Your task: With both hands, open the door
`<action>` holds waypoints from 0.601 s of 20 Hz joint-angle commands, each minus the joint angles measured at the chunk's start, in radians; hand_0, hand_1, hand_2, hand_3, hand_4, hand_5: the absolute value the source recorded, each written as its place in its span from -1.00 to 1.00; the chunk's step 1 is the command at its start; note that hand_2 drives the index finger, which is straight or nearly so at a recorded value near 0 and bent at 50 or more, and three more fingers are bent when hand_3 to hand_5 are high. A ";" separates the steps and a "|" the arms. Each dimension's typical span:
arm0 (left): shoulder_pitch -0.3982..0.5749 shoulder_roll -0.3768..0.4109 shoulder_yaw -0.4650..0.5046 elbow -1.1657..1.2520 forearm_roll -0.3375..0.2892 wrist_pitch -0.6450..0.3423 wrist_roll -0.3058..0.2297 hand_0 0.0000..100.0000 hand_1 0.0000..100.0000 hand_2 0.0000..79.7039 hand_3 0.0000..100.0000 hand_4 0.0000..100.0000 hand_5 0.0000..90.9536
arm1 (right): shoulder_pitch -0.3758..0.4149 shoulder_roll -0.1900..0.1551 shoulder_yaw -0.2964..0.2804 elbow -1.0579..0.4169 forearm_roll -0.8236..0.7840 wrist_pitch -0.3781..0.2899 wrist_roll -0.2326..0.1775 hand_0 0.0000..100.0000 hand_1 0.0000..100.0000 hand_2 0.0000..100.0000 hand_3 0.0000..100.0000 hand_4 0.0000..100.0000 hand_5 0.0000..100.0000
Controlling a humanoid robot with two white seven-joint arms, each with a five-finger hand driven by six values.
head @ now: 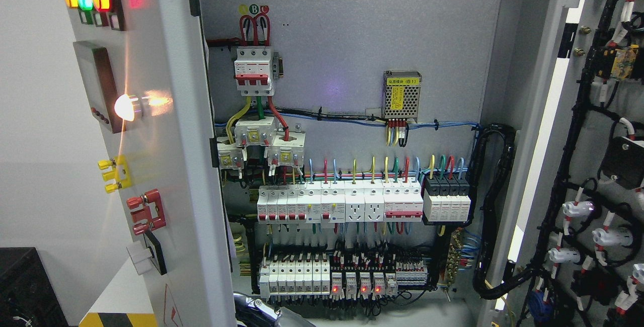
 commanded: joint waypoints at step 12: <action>-0.003 0.000 0.000 0.000 0.000 0.001 0.001 -1.00 -1.00 -1.00 -1.00 -1.00 -1.00 | -0.034 0.038 0.090 0.030 -0.003 0.047 -0.002 -0.62 -1.00 -1.00 -1.00 -1.00 -1.00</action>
